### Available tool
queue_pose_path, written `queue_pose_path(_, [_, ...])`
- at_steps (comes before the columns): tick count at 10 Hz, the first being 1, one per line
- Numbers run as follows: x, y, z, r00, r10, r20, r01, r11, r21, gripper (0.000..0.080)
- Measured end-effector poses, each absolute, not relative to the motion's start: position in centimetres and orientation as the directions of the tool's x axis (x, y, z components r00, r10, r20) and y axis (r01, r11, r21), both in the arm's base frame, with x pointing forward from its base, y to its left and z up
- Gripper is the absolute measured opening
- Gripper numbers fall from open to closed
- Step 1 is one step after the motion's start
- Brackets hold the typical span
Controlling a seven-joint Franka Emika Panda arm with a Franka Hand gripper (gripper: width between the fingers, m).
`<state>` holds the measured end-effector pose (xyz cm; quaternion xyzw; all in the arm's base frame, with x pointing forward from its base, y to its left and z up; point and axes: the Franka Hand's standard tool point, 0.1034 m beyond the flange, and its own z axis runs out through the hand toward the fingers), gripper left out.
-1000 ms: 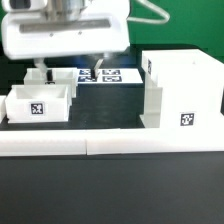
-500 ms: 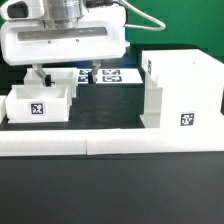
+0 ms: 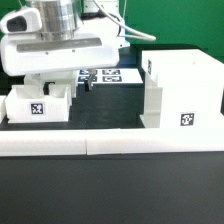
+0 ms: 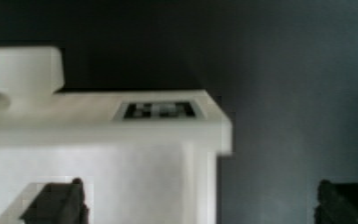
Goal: Assemble drawer
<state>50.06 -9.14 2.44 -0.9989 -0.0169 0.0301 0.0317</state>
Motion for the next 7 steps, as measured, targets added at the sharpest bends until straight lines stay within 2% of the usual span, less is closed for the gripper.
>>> queue_pose_path(4, [49.8,-9.3,0.8,0.998,0.036,-0.055,0.033,-0.998,-0.048,0.0649])
queue_pose_path(7, [49.6,-9.2,0.7,0.998,0.036,-0.059,0.034,-0.998,-0.048,0.0649])
